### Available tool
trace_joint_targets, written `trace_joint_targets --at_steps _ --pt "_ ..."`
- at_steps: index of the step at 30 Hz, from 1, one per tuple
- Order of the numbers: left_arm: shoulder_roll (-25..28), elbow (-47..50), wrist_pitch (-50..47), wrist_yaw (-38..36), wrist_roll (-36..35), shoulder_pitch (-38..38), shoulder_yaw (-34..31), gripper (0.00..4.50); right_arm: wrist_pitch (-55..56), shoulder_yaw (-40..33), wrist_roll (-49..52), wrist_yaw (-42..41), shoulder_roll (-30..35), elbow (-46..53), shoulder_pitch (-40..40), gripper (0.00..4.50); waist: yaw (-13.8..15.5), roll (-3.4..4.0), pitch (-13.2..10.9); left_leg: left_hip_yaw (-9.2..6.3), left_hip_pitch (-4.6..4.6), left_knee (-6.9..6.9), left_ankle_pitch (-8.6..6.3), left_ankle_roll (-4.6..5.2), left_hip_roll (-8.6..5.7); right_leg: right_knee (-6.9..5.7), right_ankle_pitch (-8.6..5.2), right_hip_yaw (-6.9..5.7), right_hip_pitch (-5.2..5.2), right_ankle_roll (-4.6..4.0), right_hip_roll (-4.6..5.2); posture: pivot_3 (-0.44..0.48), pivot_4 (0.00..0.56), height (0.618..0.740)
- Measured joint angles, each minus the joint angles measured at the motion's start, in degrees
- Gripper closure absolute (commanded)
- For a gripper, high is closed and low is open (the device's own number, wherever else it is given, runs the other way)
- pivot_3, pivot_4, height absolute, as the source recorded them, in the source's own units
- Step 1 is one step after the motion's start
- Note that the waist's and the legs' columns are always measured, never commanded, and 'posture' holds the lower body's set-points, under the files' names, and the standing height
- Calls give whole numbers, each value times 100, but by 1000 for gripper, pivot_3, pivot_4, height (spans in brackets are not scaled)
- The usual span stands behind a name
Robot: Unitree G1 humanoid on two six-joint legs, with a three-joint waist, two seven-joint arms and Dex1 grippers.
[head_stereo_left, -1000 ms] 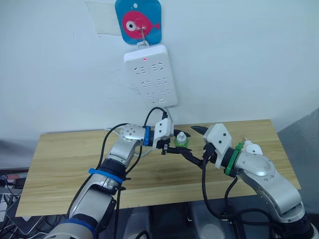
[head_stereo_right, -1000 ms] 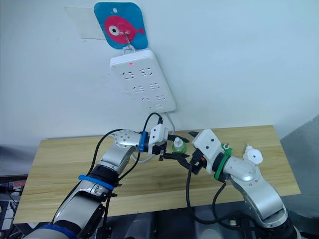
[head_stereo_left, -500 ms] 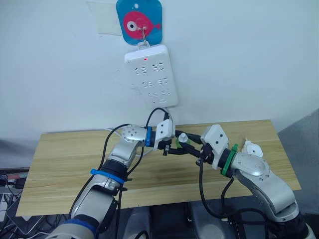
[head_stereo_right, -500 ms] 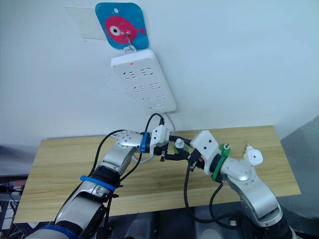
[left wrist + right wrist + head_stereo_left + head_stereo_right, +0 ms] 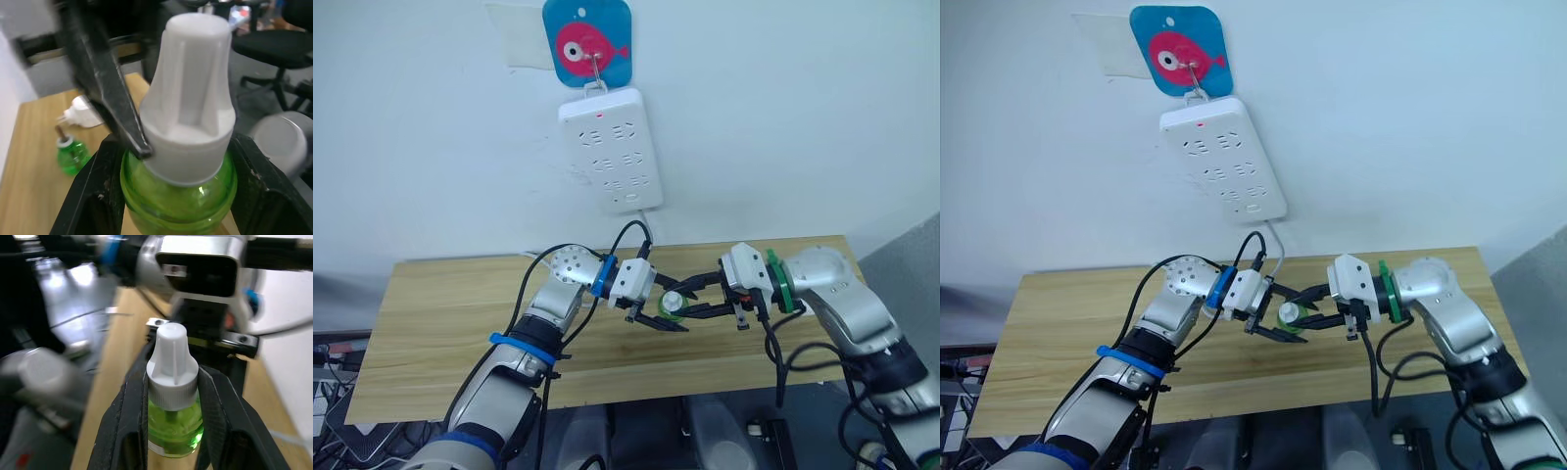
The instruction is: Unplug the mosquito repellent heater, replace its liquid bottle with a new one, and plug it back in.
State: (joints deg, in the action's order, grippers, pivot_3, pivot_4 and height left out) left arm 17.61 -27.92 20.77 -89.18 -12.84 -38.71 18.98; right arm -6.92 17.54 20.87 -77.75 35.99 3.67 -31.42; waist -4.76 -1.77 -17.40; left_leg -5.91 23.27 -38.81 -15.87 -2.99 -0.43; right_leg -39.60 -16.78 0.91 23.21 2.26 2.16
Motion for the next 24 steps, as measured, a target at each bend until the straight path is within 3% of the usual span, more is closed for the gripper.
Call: trace_joint_targets --at_steps 3,9,13,18,24 --pt "-80 -234 93 -6 28 -114 -1 2231 300 42 -12 -334 -82 -473 -221 3454 22 0 0 -5 10 -4 0 0 -2 5 0 -4 2 0 5 -25 252 740" --pt "-162 -501 235 -21 134 -206 27 2231 116 -313 8 -432 391 -534 -97 1417 145 0 0 -13 15 -8 0 0 -8 8 0 -6 5 0 13 -35 250 740" --pt "-183 -629 234 103 187 -195 15 2231 -592 -1020 279 79 844 249 668 29 174 2 1 -16 22 -7 -1 1 -8 8 0 -7 10 0 13 -35 241 740" --pt "-224 -655 -34 774 319 -156 -151 2231 -1756 -1789 653 1823 553 2164 2146 29 150 3 6 -15 26 -10 -1 1 -5 -11 0 -2 16 0 12 -42 241 740" --pt "-256 -490 -637 1631 437 -41 -303 2231 -2300 -1272 -407 4144 -547 3461 2592 29 96 6 41 -17 23 -12 0 0 -2 -31 -1 9 30 0 4 -45 244 740"
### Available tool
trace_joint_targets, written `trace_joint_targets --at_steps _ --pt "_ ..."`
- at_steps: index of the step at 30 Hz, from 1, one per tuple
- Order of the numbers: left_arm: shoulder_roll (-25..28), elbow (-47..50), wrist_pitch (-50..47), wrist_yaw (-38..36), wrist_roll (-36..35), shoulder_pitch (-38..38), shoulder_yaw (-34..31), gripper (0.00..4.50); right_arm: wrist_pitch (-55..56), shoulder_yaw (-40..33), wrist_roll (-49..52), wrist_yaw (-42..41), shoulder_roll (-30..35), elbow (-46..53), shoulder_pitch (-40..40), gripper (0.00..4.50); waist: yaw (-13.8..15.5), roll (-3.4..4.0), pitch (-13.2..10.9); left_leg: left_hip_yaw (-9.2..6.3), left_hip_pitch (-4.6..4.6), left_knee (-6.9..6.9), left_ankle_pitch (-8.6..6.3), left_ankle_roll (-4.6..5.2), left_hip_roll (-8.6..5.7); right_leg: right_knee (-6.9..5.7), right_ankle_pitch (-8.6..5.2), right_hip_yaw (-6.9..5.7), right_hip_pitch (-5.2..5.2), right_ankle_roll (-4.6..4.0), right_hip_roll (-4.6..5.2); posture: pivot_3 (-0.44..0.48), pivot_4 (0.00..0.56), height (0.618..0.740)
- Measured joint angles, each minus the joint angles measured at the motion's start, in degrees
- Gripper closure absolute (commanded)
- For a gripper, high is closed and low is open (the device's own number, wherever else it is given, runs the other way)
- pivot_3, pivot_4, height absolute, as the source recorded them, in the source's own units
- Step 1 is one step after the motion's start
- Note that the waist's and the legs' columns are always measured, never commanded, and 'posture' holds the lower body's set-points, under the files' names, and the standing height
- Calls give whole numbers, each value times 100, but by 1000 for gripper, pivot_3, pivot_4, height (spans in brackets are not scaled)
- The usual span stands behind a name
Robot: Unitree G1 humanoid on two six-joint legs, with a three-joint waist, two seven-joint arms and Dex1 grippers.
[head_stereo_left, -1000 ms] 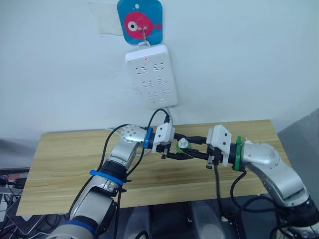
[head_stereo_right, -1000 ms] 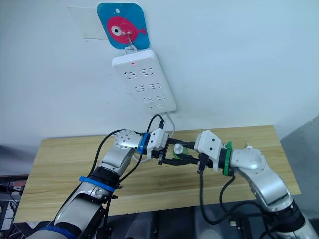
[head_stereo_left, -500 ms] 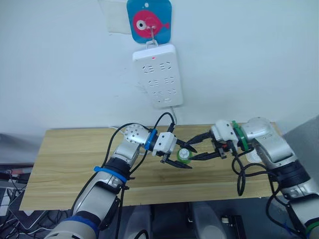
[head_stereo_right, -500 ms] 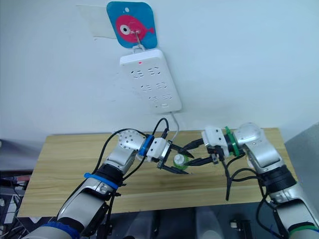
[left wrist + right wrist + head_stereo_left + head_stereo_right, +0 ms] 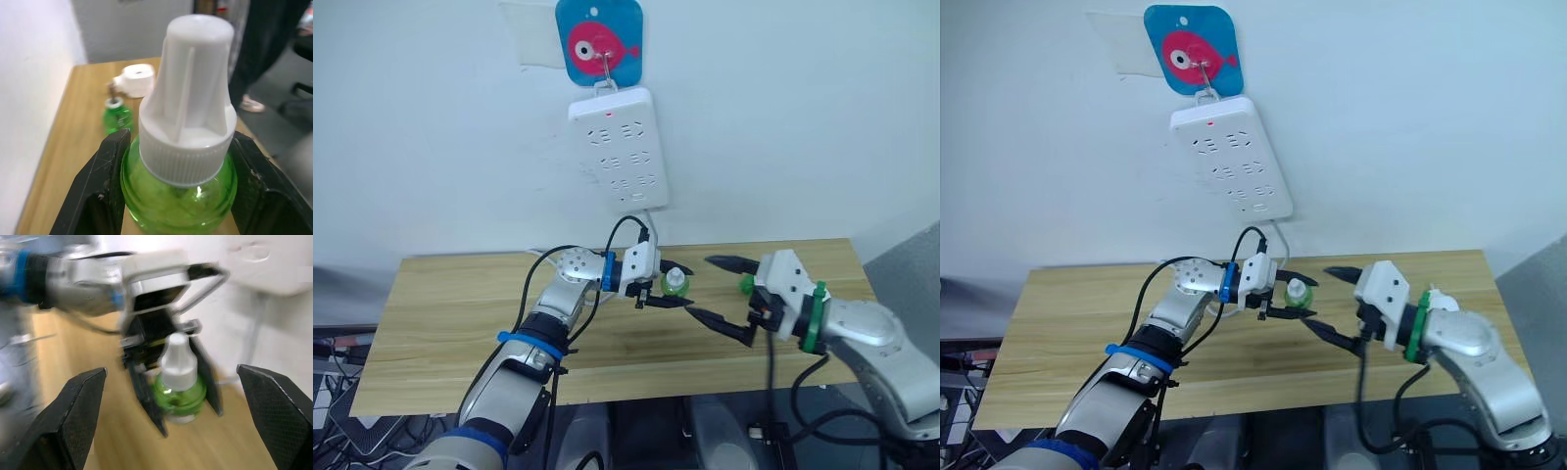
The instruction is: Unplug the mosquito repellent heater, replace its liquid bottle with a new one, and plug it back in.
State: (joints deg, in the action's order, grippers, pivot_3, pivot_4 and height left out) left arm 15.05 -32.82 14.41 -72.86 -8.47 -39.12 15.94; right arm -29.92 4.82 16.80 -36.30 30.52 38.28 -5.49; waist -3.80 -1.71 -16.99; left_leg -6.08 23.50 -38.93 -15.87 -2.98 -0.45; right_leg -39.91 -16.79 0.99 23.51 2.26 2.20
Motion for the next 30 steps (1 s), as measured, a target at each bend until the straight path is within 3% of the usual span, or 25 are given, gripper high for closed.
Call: trace_joint_targets --at_steps 5,10,13,20,30 --pt "37 416 -462 302 52 270 -16 2231 -202 956 -1010 1162 -682 -46 -51 29 8 18 15 2 1 2 0 -1 -4 1 -1 6 4 -1 1 -43 243 740" --pt "80 839 -798 357 50 475 -15 2231 -296 1176 -1405 1608 -966 -58 -80 195 39 20 17 1 1 4 0 -1 -3 3 -1 5 4 -1 1 -44 256 740" --pt "77 968 -836 367 50 499 -15 2231 -392 1255 -1448 1682 -1095 -39 -9 978 38 20 18 3 1 4 0 0 -3 2 -1 6 4 -1 1 -46 259 740" --pt "19 974 -862 393 51 488 -2 2231 -1059 1450 -1370 1744 -1090 551 183 3492 28 20 18 2 1 3 -1 2 -3 0 -1 6 3 -1 -1 -49 269 740" --pt "-10 979 -873 351 -21 447 -70 2231 -1945 1436 -1272 1739 -1049 879 -244 3504 17 20 18 3 1 3 -2 3 -3 1 -1 4 3 -1 -3 -66 276 740"
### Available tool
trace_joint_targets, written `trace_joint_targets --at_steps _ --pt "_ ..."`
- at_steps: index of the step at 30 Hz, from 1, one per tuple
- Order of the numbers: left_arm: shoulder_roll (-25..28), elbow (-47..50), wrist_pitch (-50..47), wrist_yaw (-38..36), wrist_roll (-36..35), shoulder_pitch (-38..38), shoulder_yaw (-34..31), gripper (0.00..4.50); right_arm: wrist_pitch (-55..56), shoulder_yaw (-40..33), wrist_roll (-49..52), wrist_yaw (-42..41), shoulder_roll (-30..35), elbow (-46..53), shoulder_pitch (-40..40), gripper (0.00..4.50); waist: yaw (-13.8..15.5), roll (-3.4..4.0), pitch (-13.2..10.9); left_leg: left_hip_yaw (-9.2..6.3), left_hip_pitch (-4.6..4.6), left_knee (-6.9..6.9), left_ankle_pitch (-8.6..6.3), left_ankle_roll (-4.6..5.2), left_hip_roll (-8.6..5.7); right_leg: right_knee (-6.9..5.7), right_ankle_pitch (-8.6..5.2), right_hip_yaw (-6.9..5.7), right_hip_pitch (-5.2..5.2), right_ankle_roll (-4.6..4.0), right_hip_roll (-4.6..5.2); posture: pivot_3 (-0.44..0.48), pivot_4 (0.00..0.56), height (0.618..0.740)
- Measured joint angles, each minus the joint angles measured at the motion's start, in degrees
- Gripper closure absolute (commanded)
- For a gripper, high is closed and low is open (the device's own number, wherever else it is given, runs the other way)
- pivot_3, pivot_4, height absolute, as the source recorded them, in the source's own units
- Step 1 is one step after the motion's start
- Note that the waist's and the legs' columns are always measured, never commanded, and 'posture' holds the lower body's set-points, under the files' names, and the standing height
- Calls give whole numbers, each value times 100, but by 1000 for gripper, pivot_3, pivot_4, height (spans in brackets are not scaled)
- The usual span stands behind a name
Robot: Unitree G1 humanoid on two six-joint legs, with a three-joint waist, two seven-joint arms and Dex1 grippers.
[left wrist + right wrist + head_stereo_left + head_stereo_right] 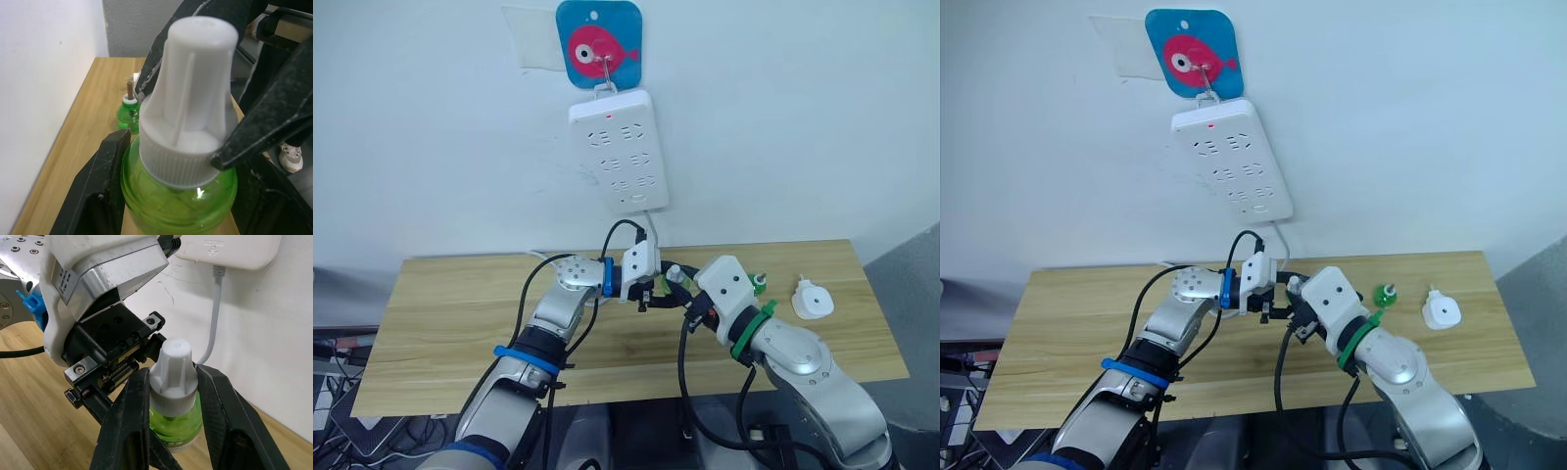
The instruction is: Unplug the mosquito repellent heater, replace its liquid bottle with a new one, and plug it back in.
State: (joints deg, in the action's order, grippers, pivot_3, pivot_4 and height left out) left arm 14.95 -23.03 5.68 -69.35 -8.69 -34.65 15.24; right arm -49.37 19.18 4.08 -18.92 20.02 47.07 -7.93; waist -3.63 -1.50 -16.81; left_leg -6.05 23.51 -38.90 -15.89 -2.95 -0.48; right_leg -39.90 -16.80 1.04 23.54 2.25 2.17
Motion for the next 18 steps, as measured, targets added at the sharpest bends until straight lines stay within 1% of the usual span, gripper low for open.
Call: trace_joint_targets --at_steps 1,3,6,7,9,11,14,16,18 --pt "18 18 2 -67 -59 1 -3 2231 5 -92 135 -217 174 -10 -118 3504 -1 0 0 0 0 -1 -1 1 -1 1 0 1 -1 0 0 -73 278 740" --pt "108 129 82 -416 -238 14 8 2231 196 -431 605 -1057 702 -103 -425 3504 -5 0 0 8 0 -2 -3 5 -3 3 0 -2 -7 0 1 -77 280 740" --pt "333 299 612 -1212 -519 50 58 2231 905 -763 1366 -2718 1500 -649 -1002 3504 -28 2 -1 16 -8 2 -8 14 4 6 0 -7 -13 0 -3 -77 280 740" --pt "330 326 719 -1413 -620 60 76 2231 1188 -818 1536 -3216 1648 -904 -1150 3504 -21 2 -1 13 -10 2 -10 18 5 7 0 -9 -15 -1 -4 -57 275 740" --pt "341 319 880 -1724 -717 53 148 2231 2106 -818 1733 -4290 1726 -1816 -1400 3504 -27 0 0 14 -15 1 -14 24 4 15 0 -9 -26 0 -6 -38 272 740" --pt "377 290 981 -1936 -711 46 299 2231 3235 -633 1743 -5223 1648 -2796 -1590 3504 -24 -1 -1 17 -15 -2 -15 26 2 17 0 -8 -26 0 -4 -24 273 740" --pt "412 180 986 -2092 -642 36 428 2231 4425 -407 1724 -5996 1442 -3845 -1802 3504 -14 0 -2 16 -15 -4 -7 12 3 13 0 -9 -25 0 -3 -18 274 740" --pt "411 48 982 -2088 -609 -55 444 2231 4811 -343 1713 -6243 1399 -4280 -1990 2756 -10 1 -2 15 -15 -6 -4 8 3 10 0 -8 -25 0 -1 -18 274 740" --pt "463 -110 992 -2067 -595 -211 376 2231 4918 -389 1671 -6453 1575 -4649 -2175 2134 5 0 -2 14 -15 -7 -2 3 0 10 0 -9 -25 0 1 -21 267 740"
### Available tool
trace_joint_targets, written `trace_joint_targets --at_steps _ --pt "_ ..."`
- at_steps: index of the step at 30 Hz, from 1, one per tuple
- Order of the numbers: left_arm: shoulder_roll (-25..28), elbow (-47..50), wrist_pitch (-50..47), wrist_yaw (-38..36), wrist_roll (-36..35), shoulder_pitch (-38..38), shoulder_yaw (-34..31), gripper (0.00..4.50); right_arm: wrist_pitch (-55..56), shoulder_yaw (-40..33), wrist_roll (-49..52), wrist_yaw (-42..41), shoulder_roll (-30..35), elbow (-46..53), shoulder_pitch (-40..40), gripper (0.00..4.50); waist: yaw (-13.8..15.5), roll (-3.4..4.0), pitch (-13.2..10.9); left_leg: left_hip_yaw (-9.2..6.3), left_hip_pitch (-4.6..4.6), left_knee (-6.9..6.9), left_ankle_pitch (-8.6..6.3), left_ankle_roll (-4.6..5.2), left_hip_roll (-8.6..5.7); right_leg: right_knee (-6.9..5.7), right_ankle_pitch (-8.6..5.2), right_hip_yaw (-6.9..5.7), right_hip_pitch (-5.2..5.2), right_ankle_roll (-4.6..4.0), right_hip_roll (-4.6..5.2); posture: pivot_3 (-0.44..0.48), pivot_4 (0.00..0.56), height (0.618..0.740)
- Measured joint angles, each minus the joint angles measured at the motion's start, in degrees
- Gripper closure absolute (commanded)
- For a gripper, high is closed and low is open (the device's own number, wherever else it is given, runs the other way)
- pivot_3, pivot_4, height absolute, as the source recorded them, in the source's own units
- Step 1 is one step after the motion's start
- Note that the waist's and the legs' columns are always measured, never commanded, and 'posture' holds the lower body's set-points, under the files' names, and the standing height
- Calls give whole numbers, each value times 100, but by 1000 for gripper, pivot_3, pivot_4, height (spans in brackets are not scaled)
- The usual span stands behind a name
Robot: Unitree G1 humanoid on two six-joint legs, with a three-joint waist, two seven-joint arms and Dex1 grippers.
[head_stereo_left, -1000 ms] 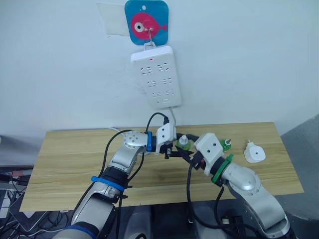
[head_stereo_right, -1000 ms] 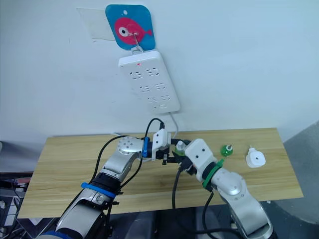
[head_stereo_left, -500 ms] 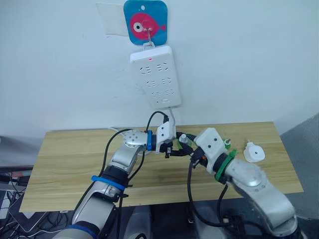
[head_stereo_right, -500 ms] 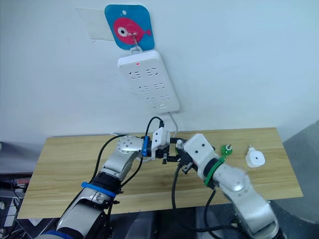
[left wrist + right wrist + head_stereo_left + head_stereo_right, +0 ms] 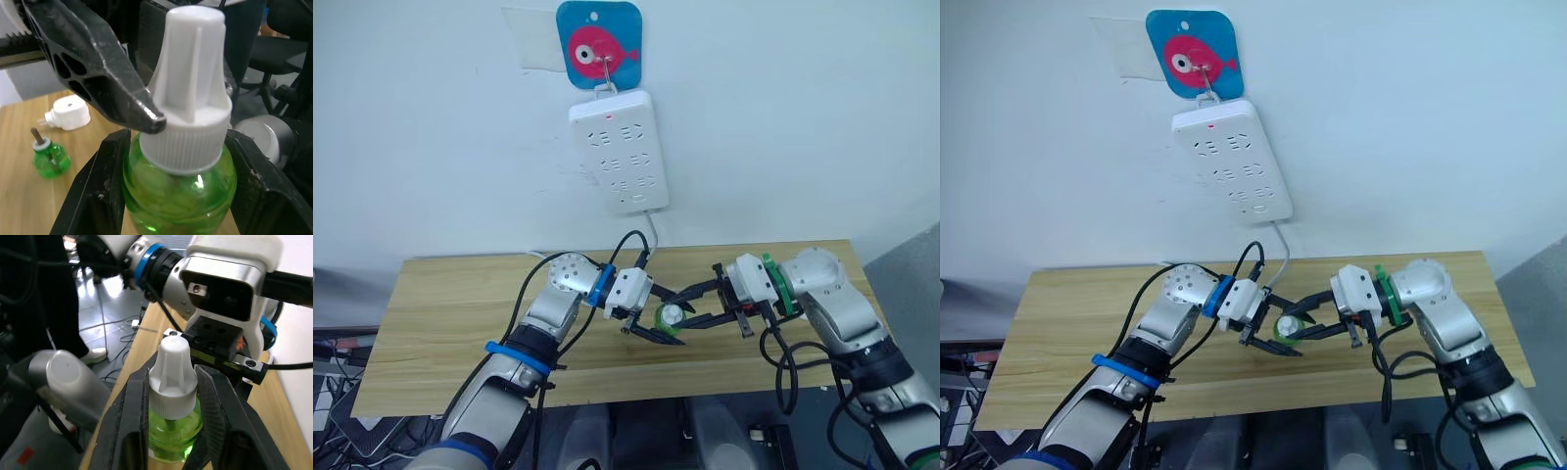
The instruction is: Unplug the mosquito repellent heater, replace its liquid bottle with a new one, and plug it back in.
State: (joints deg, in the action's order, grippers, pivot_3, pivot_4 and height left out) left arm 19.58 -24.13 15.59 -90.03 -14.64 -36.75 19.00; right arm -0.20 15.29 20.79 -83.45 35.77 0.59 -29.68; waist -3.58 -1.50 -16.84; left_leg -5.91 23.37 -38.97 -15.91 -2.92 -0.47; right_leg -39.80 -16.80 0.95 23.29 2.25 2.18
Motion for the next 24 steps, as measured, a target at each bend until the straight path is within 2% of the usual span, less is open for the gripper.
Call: trace_joint_targets --at_steps 5,6,9,11,15,20,24 --pt "51 -228 -1 204 4 -46 -259 2231 -190 -498 63 108 476 -16 358 207 38 0 0 -11 4 5 0 0 2 15 0 -6 1 0 3 -24 257 740" --pt "31 -219 -3 215 3 -23 -257 2231 -241 -553 70 159 525 53 463 35 43 0 0 -12 7 4 0 -1 2 16 0 -7 1 0 3 -27 257 740" --pt "48 -166 -46 341 17 139 -267 2231 -555 -940 42 847 642 722 1218 35 59 0 0 -17 8 3 0 -1 0 15 0 -5 1 0 8 -24 252 740" --pt "8 -106 -145 554 43 207 -280 2231 -956 -1207 -28 1734 424 1443 1692 35 46 2 1 -20 6 4 0 -1 2 2 0 2 4 0 8 -30 248 740" --pt "-120 9 -398 1007 77 258 -317 2231 -1459 -1162 -506 3129 -84 2569 2239 35 15 5 5 -18 3 3 1 -1 4 -9 0 7 9 0 2 -38 253 740" --pt "-170 180 -576 1352 110 301 -332 2231 -1686 -660 -1194 4076 -527 2949 2280 35 14 6 5 -15 3 4 1 -2 2 -7 0 6 10 0 1 -53 251 740" --pt "-144 209 -651 1417 137 419 -328 2231 -1697 -266 -1559 4426 -835 2660 1967 35 -12 9 8 -12 1 4 1 -2 2 -9 0 10 11 0 0 -56 246 740"
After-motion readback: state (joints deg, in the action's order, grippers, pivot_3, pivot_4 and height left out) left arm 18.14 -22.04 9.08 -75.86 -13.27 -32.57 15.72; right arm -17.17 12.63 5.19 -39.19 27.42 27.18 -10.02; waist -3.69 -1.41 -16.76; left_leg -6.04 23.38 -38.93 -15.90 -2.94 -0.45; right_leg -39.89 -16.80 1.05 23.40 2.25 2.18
